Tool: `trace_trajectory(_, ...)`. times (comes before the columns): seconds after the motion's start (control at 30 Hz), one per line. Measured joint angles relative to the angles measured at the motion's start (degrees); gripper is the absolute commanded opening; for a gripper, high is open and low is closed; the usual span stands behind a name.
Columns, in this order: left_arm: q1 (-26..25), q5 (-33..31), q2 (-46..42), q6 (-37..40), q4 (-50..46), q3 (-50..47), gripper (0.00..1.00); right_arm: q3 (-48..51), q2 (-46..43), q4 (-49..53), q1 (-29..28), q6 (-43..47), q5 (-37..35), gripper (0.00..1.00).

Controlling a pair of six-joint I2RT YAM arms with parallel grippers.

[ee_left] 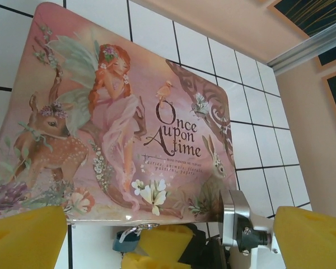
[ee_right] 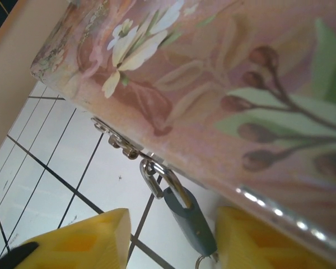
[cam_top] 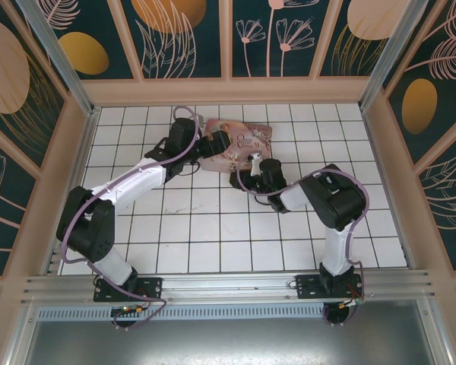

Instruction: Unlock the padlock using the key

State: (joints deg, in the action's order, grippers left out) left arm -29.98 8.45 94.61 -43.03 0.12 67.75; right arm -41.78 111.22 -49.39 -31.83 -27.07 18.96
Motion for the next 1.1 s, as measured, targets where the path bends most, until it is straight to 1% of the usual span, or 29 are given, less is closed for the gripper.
trace_trajectory(0.07, 0.0, -0.11, 0.61, 0.2, -0.28, 0.66, 0.95, 0.0, 0.37, -0.87, 0.35, -0.13, 0.02, 0.25)
trace_trajectory(0.17, 0.09, -0.42, 1.51, 0.66, -0.42, 1.81, 0.95, -0.02, 0.72, -1.95, 1.44, -0.7, -0.37, 0.11)
trace_trajectory(0.27, 0.11, -1.27, 2.4, 1.18, -0.63, 3.13, 0.95, 0.04, 0.96, -2.8, 2.21, -1.77, -0.48, 0.01)
trace_trajectory(0.3, 0.11, -1.51, 2.62, 1.4, -0.9, 3.56, 0.95, 0.11, 1.03, -3.02, 2.45, -2.05, -0.66, 0.0)
trace_trajectory(0.57, 0.33, -5.25, 7.02, 5.51, -4.44, 9.86, 0.95, 2.58, 0.87, -6.23, 3.32, -4.07, -0.85, 0.0)
trace_trajectory(0.8, 0.37, -10.54, 13.14, 12.83, -10.16, 16.28, 0.93, 6.01, -0.72, -8.55, 3.67, -7.1, -0.81, 0.0)
trace_trajectory(0.97, -0.13, -14.08, 16.61, 17.29, -14.01, 18.21, 0.92, 7.21, -1.14, -10.14, 3.67, -10.25, -0.79, 0.0)
trace_trajectory(1.1, -1.77, -17.38, 18.23, 19.78, -16.37, 18.58, 0.92, 7.98, -1.6, -11.02, 3.67, -12.76, -0.87, 0.0)
